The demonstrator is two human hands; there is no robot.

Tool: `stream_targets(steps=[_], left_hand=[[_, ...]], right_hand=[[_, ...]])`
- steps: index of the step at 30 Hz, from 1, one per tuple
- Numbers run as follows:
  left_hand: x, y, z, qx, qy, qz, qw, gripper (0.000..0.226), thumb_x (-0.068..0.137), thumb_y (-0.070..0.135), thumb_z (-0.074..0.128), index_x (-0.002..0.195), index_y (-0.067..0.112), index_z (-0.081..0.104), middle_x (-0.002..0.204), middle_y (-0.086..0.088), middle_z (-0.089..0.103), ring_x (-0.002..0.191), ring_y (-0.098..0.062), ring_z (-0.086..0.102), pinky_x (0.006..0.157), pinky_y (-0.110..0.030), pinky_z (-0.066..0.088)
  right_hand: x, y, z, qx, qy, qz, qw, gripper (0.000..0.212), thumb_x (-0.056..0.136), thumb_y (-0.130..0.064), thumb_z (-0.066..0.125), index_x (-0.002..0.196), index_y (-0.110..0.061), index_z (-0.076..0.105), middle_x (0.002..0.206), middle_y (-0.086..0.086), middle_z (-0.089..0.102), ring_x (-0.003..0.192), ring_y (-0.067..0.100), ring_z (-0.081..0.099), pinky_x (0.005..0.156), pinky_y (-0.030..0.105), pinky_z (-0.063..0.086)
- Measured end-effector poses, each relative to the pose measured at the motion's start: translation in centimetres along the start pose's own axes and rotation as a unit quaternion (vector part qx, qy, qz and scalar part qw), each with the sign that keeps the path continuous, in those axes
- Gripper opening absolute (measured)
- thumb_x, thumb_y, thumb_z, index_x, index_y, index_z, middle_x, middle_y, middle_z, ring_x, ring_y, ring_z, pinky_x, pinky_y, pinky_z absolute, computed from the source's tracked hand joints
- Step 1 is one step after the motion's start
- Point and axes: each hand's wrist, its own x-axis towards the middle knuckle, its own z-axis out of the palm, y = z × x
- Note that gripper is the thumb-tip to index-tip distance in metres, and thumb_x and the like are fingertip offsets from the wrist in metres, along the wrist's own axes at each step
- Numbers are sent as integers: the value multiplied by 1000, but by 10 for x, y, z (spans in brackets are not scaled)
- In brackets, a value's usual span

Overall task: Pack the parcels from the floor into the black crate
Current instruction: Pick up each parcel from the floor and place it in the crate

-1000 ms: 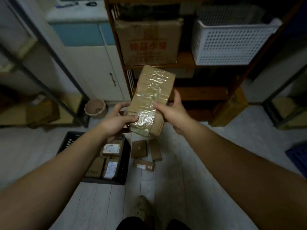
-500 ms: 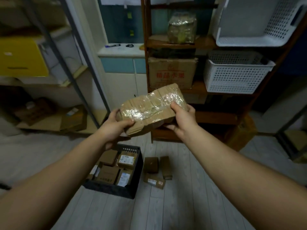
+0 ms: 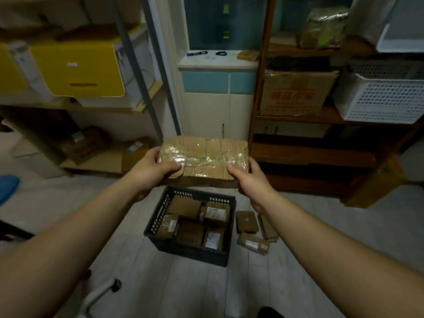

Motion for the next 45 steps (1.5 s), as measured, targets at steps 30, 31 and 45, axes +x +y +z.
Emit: stream_targets(steps=[30,31,45], left_hand=[[273,-142,-67,95,-138,-100,981,73,76,10,75,132,27,30,105,7,48,100,-18,53,62,-23,50],[282,-161,-65,97,-150,-114,977,77,76,10,75,136,22,28,113,2,49,105,-21,53,66,-27,53],[360,-502,20,185,-159,-229,942,98,65,7,80,142,24,22,124,-12,51,103,-31,57,75,-45,56]], right_hand=[[210,118,130,-81,87,133,984,70,81,-30,73,138,-24,34,110,-9,57,89,2,55,61,8,42],[213,135,134,-79,97,148,981,70,80,-29,73,139,-22,35,113,-6,58,93,6,56,67,13,44],[297,451,132,-170,96,249,949,101,81,-19,71,148,-40,-1,144,11,34,119,28,49,79,33,52]])
